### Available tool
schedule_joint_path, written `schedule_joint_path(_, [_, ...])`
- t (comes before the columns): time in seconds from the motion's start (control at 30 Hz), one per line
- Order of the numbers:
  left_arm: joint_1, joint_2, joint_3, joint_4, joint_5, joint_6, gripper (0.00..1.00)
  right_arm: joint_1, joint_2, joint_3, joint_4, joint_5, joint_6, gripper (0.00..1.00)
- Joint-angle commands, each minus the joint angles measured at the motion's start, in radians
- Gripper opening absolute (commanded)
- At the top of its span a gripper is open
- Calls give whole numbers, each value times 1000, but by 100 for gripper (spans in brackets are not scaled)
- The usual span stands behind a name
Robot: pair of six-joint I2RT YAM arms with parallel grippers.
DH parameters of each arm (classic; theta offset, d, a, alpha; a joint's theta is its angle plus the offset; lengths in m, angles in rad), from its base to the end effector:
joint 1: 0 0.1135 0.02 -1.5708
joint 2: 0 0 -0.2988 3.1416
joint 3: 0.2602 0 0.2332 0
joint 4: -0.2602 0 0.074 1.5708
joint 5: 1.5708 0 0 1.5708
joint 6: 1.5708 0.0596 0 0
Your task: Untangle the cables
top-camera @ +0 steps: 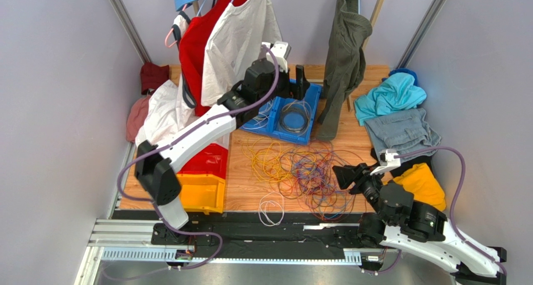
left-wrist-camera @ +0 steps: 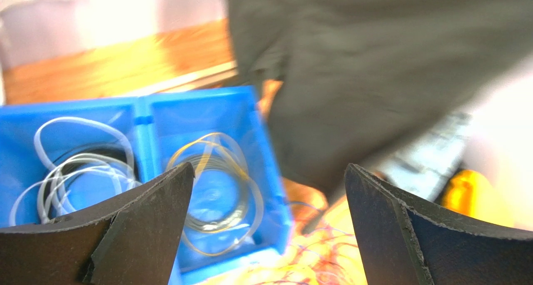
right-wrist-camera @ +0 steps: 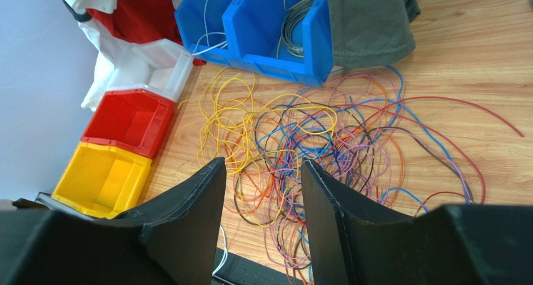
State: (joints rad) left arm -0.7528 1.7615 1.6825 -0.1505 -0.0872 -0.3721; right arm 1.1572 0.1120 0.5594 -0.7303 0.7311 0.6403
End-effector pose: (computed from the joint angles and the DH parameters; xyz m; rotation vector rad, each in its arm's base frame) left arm 0.3217 -0.2942 0.4186 0.2884 1.8364 -0.7174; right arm 0.0420 -0.0032 0.2654 0.0389 1.8215 0.6114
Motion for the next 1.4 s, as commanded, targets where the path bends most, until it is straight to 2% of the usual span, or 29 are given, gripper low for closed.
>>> schedule_joint_path(0.0, [-101, -184, -168, 109, -14, 22, 99, 1, 57, -64, 113, -39, 2, 53])
schedule_joint_path(0.1, [-215, -327, -378, 118, -158, -7, 99, 1, 156, -95, 198, -106, 2, 56])
schedule_joint_path(0.13, [-271, -358, -429, 105, -262, -40, 99, 1, 220, -99, 244, -127, 1, 56])
schedule_joint_path(0.2, [-321, -431, -547, -10, -374, -115, 99, 1, 293, -96, 287, -175, -13, 56])
schedule_joint_path(0.23, [-348, -451, -582, -52, -429, -207, 99, 1, 366, -90, 330, -191, -22, 56])
schedule_joint_path(0.33, [-388, -522, -714, -178, -497, -356, 99, 1, 528, -52, 390, -243, -57, 56])
schedule_joint_path(0.4, [-402, -588, -791, -230, -529, -398, 99, 1, 612, -29, 413, -275, -67, 56])
schedule_joint_path(0.6, [-434, -856, -937, -297, -592, -468, 97, 1, 906, 22, 529, -331, -57, 58])
schedule_joint_path(0.73, [-436, -1022, -1023, -360, -591, -514, 95, -1, 974, -7, 667, -259, -48, 59])
schedule_joint_path(0.83, [-436, -1083, -1063, -392, -571, -547, 94, -13, 1043, -3, 721, -191, -50, 60])
schedule_joint_path(0.97, [-436, -1111, -1083, -425, -551, -564, 93, -37, 1138, 45, 786, -157, -65, 59])
schedule_joint_path(1.13, [-438, -1131, -1098, -440, -548, -567, 93, -73, 1253, 128, 743, -91, -71, 57])
schedule_joint_path(1.37, [-436, -1157, -1120, -434, -559, -564, 93, -148, 1328, 169, 706, -104, -74, 50])
